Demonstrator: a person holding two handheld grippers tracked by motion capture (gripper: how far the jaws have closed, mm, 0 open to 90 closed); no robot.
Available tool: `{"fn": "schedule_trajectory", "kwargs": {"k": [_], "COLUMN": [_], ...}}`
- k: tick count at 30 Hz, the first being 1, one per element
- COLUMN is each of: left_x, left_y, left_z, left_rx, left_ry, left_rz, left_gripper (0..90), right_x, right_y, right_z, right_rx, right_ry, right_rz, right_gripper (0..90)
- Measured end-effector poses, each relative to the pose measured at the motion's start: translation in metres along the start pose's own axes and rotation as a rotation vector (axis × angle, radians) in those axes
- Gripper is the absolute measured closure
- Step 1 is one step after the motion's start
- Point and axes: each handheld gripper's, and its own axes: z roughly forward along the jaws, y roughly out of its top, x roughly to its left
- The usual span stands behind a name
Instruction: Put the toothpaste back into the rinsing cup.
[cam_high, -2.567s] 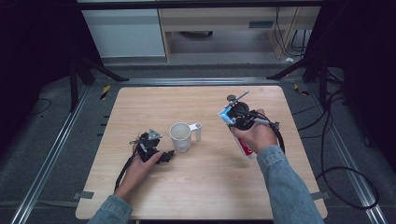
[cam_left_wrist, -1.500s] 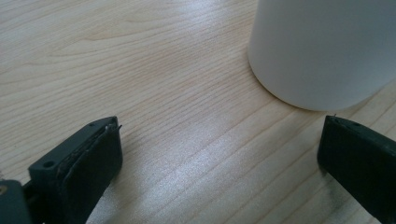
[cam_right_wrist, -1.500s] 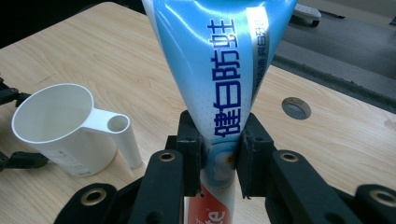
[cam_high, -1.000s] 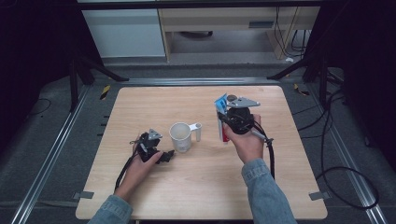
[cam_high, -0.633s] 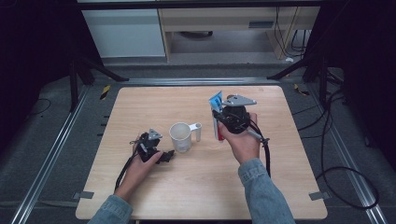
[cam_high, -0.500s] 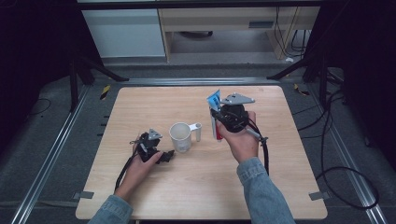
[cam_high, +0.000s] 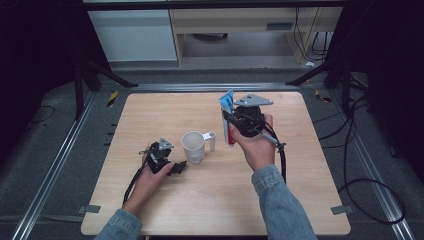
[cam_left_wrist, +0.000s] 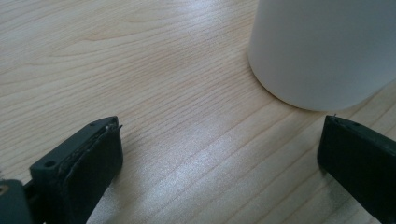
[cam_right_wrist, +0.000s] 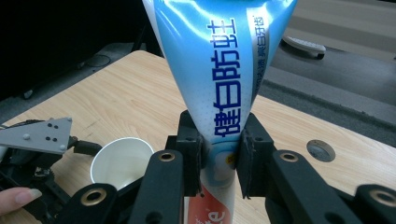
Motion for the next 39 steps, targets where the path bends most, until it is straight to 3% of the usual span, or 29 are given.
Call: {"fn": "schedule_trajectory", "kwargs": {"k": [15, 21, 29, 39], "left_x": [0.0, 0.0, 0.0, 0.0], "left_y": [0.0, 0.0, 0.0, 0.0], "left_z": [0.0, 0.0, 0.0, 0.0], "left_rx": [0.002, 0.002, -0.001, -0.001], "left_ry": [0.002, 0.003, 0.001, 0.001], "left_rz": [0.001, 0.0, -0.004, -0.004], "left_gripper": [0.0, 0.0, 0.0, 0.0], "right_x": [0.005, 0.008, 0.004, 0.014], "right_y": [0.017, 0.024, 0.028, 0.04], "right_z": [0.001, 0.003, 0.003, 0.01], "right_rx": [-0.041, -0.051, -0.058, -0.069], "right_ry": [0.006, 0.003, -0.005, 0.008], "right_rz": [0.007, -0.014, -0.005, -0.021], "right_gripper": [73.5, 73.4, 73.5, 73.3]}}
